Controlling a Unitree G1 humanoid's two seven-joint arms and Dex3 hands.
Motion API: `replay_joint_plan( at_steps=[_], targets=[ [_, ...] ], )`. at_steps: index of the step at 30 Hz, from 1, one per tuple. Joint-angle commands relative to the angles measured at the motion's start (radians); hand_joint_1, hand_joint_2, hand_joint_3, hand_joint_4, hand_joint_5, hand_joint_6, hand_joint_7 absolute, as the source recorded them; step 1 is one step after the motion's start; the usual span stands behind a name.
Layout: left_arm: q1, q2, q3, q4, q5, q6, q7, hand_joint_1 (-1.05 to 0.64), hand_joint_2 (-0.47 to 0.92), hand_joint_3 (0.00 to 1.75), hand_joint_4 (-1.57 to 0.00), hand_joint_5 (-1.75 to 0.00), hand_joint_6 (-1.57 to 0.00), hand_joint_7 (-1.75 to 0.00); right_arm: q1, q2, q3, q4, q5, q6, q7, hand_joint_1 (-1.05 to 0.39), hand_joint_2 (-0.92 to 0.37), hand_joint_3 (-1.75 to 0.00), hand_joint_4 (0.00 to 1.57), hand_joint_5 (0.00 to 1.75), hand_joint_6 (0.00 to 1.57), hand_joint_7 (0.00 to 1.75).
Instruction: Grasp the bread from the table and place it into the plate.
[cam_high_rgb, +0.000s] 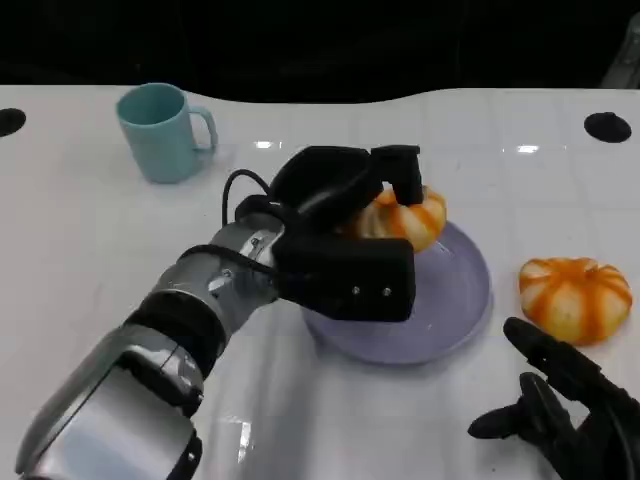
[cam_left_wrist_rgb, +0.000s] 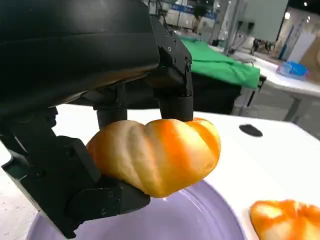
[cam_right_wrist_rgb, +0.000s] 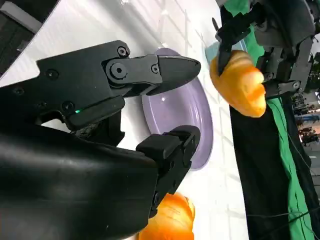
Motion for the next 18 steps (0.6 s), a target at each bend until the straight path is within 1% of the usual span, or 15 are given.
replay_joint_plan(
  at_steps=[1, 2, 4, 7, 8, 9, 10, 11, 12, 13, 14, 15, 16, 17, 18],
  targets=[
    [-0.035, 0.000, -0.034, 0.034, 0.038, -0.005, 0.039, -0.21, 0.66, 0.93, -0.94, -1.75, -0.72, -1.75, 0.006, -0.008, -0.004, -0.014, 0.011, -0.001, 0.001, -0.76, -0.92, -0.32, 0.82, 1.04, 1.11, 0.14],
    [-0.038, -0.005, -0.036, 0.038, 0.038, 0.008, 0.030, -0.21, 0.66, 0.93, -0.94, -1.75, -0.73, -1.75, 0.008, -0.008, -0.003, -0.018, 0.012, 0.003, 0.000, -0.76, -0.92, -0.32, 0.82, 1.04, 1.11, 0.14],
    [-0.042, -0.013, -0.042, 0.044, 0.042, 0.031, 0.014, -0.20, 0.67, 0.85, -0.92, -1.75, -0.70, -1.75, 0.009, -0.008, -0.002, -0.023, 0.012, 0.006, -0.001, -0.75, -0.92, -0.32, 0.82, 1.03, 1.11, 0.14],
    [-0.048, -0.018, -0.051, 0.047, 0.051, 0.063, -0.014, -0.16, 0.66, 0.84, -0.91, -1.75, -0.69, -1.75, 0.008, -0.009, -0.001, -0.021, 0.009, 0.003, -0.001, -0.75, -0.92, -0.32, 0.81, 1.03, 1.10, 0.14],
    [-0.053, -0.018, -0.054, 0.048, 0.050, 0.074, -0.039, -0.16, 0.65, 0.82, -0.88, -1.75, -0.75, -1.47, 0.008, -0.009, -0.001, -0.021, 0.008, 0.002, -0.001, -0.75, -0.92, -0.32, 0.81, 1.02, 1.10, 0.14],
    [-0.056, -0.018, -0.055, 0.047, 0.048, 0.082, -0.058, -0.17, 0.66, 0.72, -0.84, -1.75, -0.82, -1.14, 0.008, -0.009, -0.001, -0.021, 0.008, 0.002, -0.002, -0.75, -0.92, -0.32, 0.81, 1.02, 1.10, 0.13],
    [-0.057, -0.017, -0.056, 0.045, 0.047, 0.086, -0.071, -0.17, 0.66, 0.68, -0.83, -1.75, -0.85, -1.02, 0.008, -0.009, -0.001, -0.021, 0.008, 0.002, -0.002, -0.75, -0.92, -0.32, 0.81, 1.02, 1.10, 0.13],
    [-0.058, -0.015, -0.055, 0.045, 0.044, 0.087, -0.086, -0.17, 0.66, 0.66, -0.82, -1.75, -0.87, -0.96, 0.008, -0.008, -0.001, -0.021, 0.008, 0.001, -0.003, -0.75, -0.92, -0.32, 0.81, 1.02, 1.10, 0.13],
    [-0.059, -0.014, -0.054, 0.044, 0.041, 0.089, -0.097, -0.21, 0.77, 0.42, -0.76, -1.62, -0.86, -0.60, 0.009, -0.007, -0.002, -0.022, 0.008, 0.000, -0.003, -0.75, -0.92, -0.32, 0.81, 1.02, 1.10, 0.14],
    [-0.059, -0.014, -0.054, 0.043, 0.040, 0.090, -0.104, -0.22, 0.84, 0.26, -0.74, -1.57, -0.90, -0.38, 0.009, -0.007, -0.002, -0.022, 0.008, 0.000, -0.003, -0.75, -0.92, -0.32, 0.81, 1.02, 1.10, 0.14],
    [-0.059, -0.011, -0.052, 0.043, 0.035, 0.089, -0.119, -0.23, 0.88, 0.18, -0.73, -1.55, -0.93, -0.26, 0.009, -0.007, -0.002, -0.022, 0.009, 0.001, -0.003, -0.75, -0.92, -0.32, 0.81, 1.02, 1.10, 0.14],
    [-0.059, -0.010, -0.050, 0.043, 0.032, 0.088, -0.128, -0.32, 0.90, 0.18, -0.66, -1.13, -0.83, -0.14, 0.009, -0.008, -0.003, -0.021, 0.009, 0.001, -0.003, -0.75, -0.92, -0.32, 0.81, 1.02, 1.10, 0.14],
    [-0.060, -0.009, -0.045, 0.046, 0.025, 0.089, -0.148, -0.38, 0.91, 0.18, -0.69, -0.73, -0.78, -0.06, 0.008, -0.008, -0.003, -0.021, 0.010, 0.002, -0.003, -0.75, -0.92, -0.32, 0.81, 1.02, 1.10, 0.14],
    [-0.063, -0.009, -0.040, 0.048, 0.017, 0.096, -0.178, -0.46, 0.92, 0.20, -0.65, -0.50, -0.68, -0.03, 0.008, -0.008, -0.004, -0.020, 0.011, 0.002, -0.002, -0.75, -0.92, -0.32, 0.81, 1.02, 1.10, 0.14],
    [-0.066, -0.008, -0.036, 0.048, 0.013, 0.101, -0.199, -0.56, 0.92, 0.26, -0.56, -0.29, -0.56, -0.01, 0.007, -0.008, -0.004, -0.019, 0.012, 0.002, -0.001, -0.75, -0.92, -0.32, 0.81, 1.02, 1.10, 0.14]
  ],
)
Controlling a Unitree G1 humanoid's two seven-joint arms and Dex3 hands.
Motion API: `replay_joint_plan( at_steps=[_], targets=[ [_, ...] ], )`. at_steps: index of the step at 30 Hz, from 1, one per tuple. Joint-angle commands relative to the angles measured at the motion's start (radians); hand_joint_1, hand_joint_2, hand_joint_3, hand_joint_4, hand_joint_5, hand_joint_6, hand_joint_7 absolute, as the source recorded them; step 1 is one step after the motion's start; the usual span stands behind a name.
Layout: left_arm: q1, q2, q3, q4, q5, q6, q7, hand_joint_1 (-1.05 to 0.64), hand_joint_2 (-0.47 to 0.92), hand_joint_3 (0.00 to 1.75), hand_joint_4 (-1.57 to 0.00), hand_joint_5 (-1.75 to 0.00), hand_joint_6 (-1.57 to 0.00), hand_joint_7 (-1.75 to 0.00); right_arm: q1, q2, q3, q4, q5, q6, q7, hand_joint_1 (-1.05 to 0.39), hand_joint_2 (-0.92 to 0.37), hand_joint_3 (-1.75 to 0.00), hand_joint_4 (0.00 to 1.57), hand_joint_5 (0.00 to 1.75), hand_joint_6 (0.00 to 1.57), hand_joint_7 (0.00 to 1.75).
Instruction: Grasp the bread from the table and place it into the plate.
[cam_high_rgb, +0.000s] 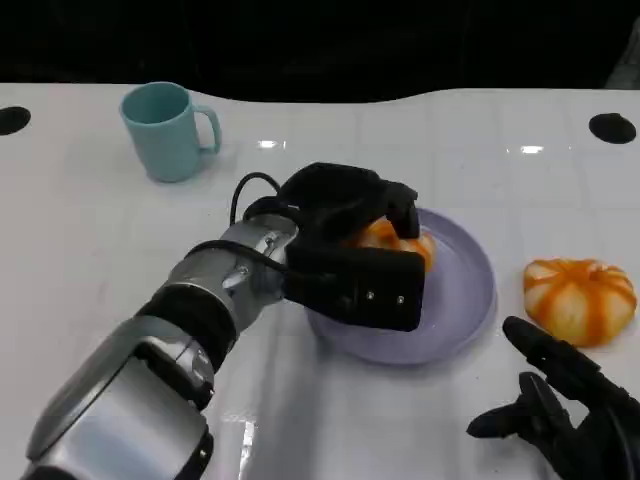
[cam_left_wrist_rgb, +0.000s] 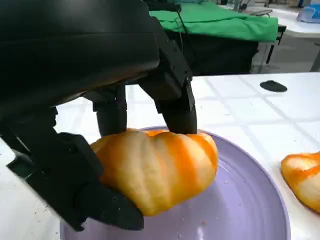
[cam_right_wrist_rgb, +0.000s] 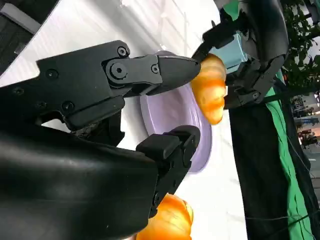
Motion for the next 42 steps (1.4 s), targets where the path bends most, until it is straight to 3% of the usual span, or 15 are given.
replay_joint_plan(
  at_steps=[1, 5, 10, 17, 26, 32, 35, 38, 39, 40, 42],
  targets=[
    [-0.032, 0.011, 0.018, 0.003, -0.028, 0.019, -0.093, -0.59, 0.92, 0.28, -0.53, -0.22, -0.52, -0.01, 0.005, -0.009, -0.007, -0.010, 0.012, 0.000, 0.000, -0.75, -0.92, -0.32, 0.81, 1.02, 1.10, 0.14],
    [-0.038, 0.028, 0.031, -0.008, -0.051, 0.013, -0.169, -0.78, 0.92, 0.45, -0.37, -0.07, -0.34, 0.00, 0.007, -0.008, -0.004, -0.015, 0.005, 0.002, -0.008, -0.75, -0.92, -0.32, 0.82, 1.01, 1.10, 0.14],
    [-0.044, 0.050, 0.072, -0.022, -0.106, 0.010, -0.289, -0.88, 0.92, 0.59, -0.33, -0.04, -0.33, -0.01, 0.003, -0.010, -0.006, -0.012, 0.014, 0.004, -0.001, -0.75, -0.92, -0.32, 0.82, 1.01, 1.10, 0.14],
    [-0.021, 0.082, 0.155, -0.063, -0.211, 0.002, -0.420, -0.86, 0.92, 0.60, -0.37, -0.06, -0.38, -0.03, 0.005, -0.013, -0.004, -0.013, -0.005, -0.006, -0.006, -0.75, -0.92, -0.32, 0.82, 1.01, 1.10, 0.14],
    [0.067, 0.134, 0.293, -0.187, -0.397, -0.002, -0.548, -0.81, 0.92, 0.49, -0.48, -0.12, -0.46, -0.04, 0.006, -0.015, -0.007, -0.014, -0.004, -0.004, -0.005, -0.75, -0.92, -0.33, 0.81, 1.01, 1.09, 0.14],
    [0.157, 0.125, 0.371, -0.273, -0.509, 0.002, -0.566, -0.70, 0.92, 0.49, -0.60, -0.20, -0.53, -0.07, 0.005, -0.014, -0.008, -0.017, -0.004, 0.004, -0.011, -0.75, -0.92, -0.33, 0.81, 1.01, 1.09, 0.15],
    [0.295, 0.053, 0.510, -0.406, -0.716, 0.091, -0.569, -0.65, 0.92, 0.47, -0.70, -0.27, -0.60, -0.10, 0.006, -0.017, -0.006, -0.015, -0.007, -0.004, -0.005, -0.75, -0.92, -0.33, 0.81, 1.01, 1.09, 0.15],
    [0.331, 0.045, 0.523, -0.470, -0.750, 0.139, -0.571, -0.64, 0.92, 0.47, -0.72, -0.29, -0.62, -0.10, 0.007, -0.018, -0.006, -0.015, -0.007, -0.004, -0.004, -0.75, -0.92, -0.34, 0.81, 1.02, 1.09, 0.15],
    [0.388, 0.022, 0.569, -0.547, -0.847, 0.214, -0.587, -0.64, 0.92, 0.47, -0.72, -0.29, -0.62, -0.10, 0.007, -0.017, -0.007, -0.017, -0.004, -0.003, -0.003, -0.75, -0.92, -0.34, 0.81, 1.02, 1.09, 0.15],
    [0.433, 0.004, 0.605, -0.610, -0.921, 0.276, -0.599, -0.62, 0.92, 0.46, -0.76, -0.52, -0.70, -0.16, 0.008, -0.016, -0.007, -0.018, -0.002, -0.002, -0.003, -0.75, -0.92, -0.34, 0.80, 1.02, 1.08, 0.15],
    [0.520, -0.017, 0.653, -0.735, -1.040, 0.391, -0.611, -0.61, 0.92, 0.45, -0.68, -0.92, -0.75, -0.25, 0.009, -0.016, -0.007, -0.022, -0.002, 0.000, -0.003, -0.75, -0.92, -0.34, 0.80, 1.02, 1.08, 0.15]
  ],
)
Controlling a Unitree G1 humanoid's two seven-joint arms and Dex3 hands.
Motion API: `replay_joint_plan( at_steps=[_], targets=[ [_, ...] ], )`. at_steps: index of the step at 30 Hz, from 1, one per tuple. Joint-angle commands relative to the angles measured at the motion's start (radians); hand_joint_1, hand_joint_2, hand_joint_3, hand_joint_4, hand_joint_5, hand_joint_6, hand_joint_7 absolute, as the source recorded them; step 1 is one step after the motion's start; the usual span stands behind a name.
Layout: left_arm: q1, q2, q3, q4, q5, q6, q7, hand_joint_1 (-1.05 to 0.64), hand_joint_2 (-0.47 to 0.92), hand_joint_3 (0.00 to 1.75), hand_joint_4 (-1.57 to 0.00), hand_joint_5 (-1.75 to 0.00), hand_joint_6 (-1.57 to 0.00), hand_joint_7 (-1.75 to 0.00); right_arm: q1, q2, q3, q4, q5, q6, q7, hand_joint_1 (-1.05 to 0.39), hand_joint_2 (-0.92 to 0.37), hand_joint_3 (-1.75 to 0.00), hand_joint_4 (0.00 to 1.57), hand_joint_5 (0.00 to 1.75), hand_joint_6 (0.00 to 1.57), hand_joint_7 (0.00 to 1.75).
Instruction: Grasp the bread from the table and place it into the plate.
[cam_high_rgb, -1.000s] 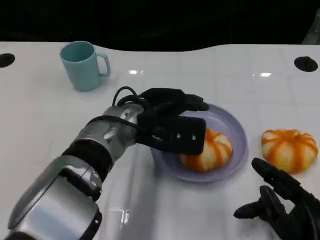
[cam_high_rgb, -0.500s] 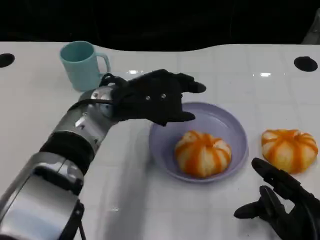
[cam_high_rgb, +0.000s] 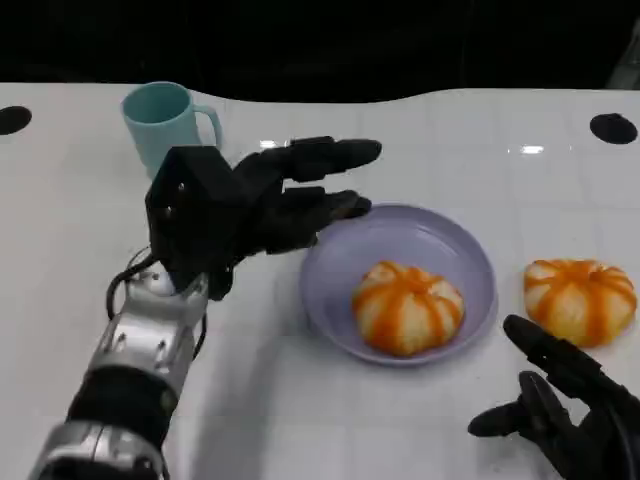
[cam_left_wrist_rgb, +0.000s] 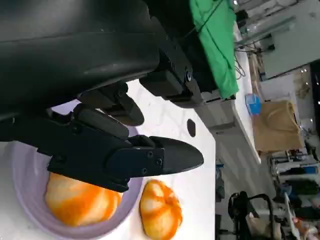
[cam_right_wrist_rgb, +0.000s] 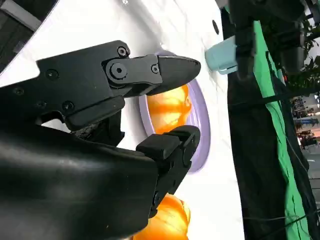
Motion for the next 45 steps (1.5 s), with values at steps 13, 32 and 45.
replay_joint_plan(
  at_steps=[13, 32, 45],
  targets=[
    [0.478, -0.030, 0.159, -0.708, -0.472, 0.661, 0.082, -0.54, 0.92, 0.46, -0.58, -1.74, -0.48, -1.46, 0.018, -0.017, -0.009, -0.026, 0.007, 0.008, -0.005, -0.76, -0.92, -0.33, 0.80, 1.02, 1.08, 0.15],
    [0.733, -0.015, 0.133, -0.943, -0.477, 0.761, 0.194, -0.49, 0.92, 0.55, -0.63, -1.75, -0.39, -1.74, 0.036, -0.019, -0.006, -0.066, 0.016, 0.040, -0.005, -0.75, -0.92, -0.33, 0.79, 1.01, 1.07, 0.16],
    [0.759, -0.010, 0.118, -0.938, -0.478, 0.770, 0.213, -0.46, 0.92, 0.56, -0.59, -1.75, -0.34, -1.74, 0.049, -0.028, -0.007, -0.081, 0.013, 0.047, -0.004, -0.76, -0.92, -0.34, 0.79, 1.01, 1.07, 0.16]
  ],
)
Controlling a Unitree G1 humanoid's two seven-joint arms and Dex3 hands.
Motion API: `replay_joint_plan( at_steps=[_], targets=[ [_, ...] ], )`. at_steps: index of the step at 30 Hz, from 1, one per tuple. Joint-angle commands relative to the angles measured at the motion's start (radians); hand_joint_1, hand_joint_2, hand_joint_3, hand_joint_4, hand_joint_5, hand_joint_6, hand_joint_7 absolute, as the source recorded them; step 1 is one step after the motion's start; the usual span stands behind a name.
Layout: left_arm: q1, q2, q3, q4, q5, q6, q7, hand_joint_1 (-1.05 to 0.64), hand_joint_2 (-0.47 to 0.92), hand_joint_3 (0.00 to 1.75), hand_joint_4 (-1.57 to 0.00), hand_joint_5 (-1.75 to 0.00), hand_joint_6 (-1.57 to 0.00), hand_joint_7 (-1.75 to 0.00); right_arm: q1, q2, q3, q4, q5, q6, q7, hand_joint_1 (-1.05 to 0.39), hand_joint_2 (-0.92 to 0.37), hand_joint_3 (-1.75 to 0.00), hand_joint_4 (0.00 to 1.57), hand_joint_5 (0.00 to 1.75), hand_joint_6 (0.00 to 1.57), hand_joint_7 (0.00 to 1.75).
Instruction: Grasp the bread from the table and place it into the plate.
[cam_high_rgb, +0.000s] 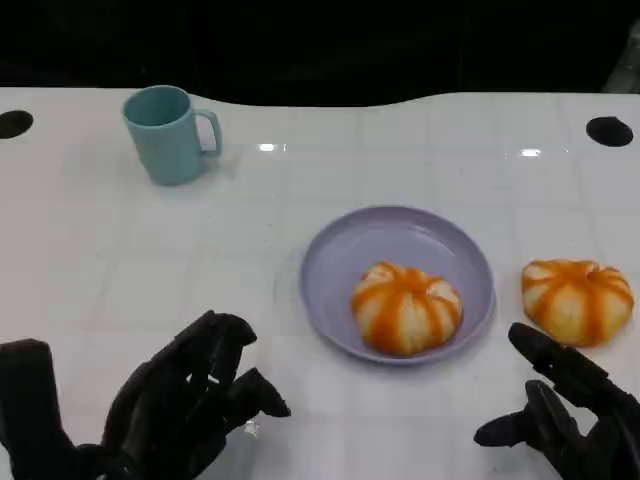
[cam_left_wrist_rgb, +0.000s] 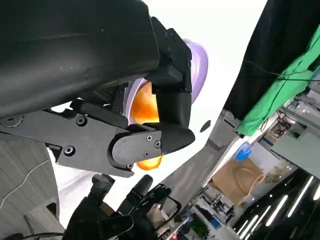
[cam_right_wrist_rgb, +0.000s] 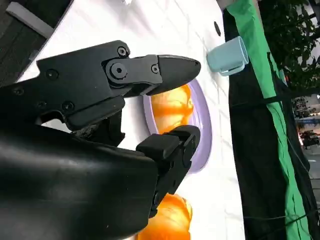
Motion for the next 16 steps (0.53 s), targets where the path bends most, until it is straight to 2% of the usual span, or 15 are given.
replay_joint_plan(
  at_steps=[1, 16],
  targets=[
    [-0.003, 0.023, 0.000, 0.014, 0.009, -0.021, -0.019, -0.46, 0.92, 0.56, -0.59, -1.75, -0.34, -1.74, 0.002, -0.014, -0.007, -0.014, 0.012, 0.003, 0.000, -0.76, -0.92, -0.34, 0.79, 1.01, 1.07, 0.16],
    [-0.024, 0.035, -0.006, 0.061, 0.031, -0.060, -0.037, -0.48, 0.92, 0.53, -0.62, -1.75, -0.40, -1.75, -0.015, -0.012, -0.008, 0.019, 0.010, -0.016, 0.000, -0.75, -0.92, -0.34, 0.79, 0.99, 1.06, 0.16]
  ],
)
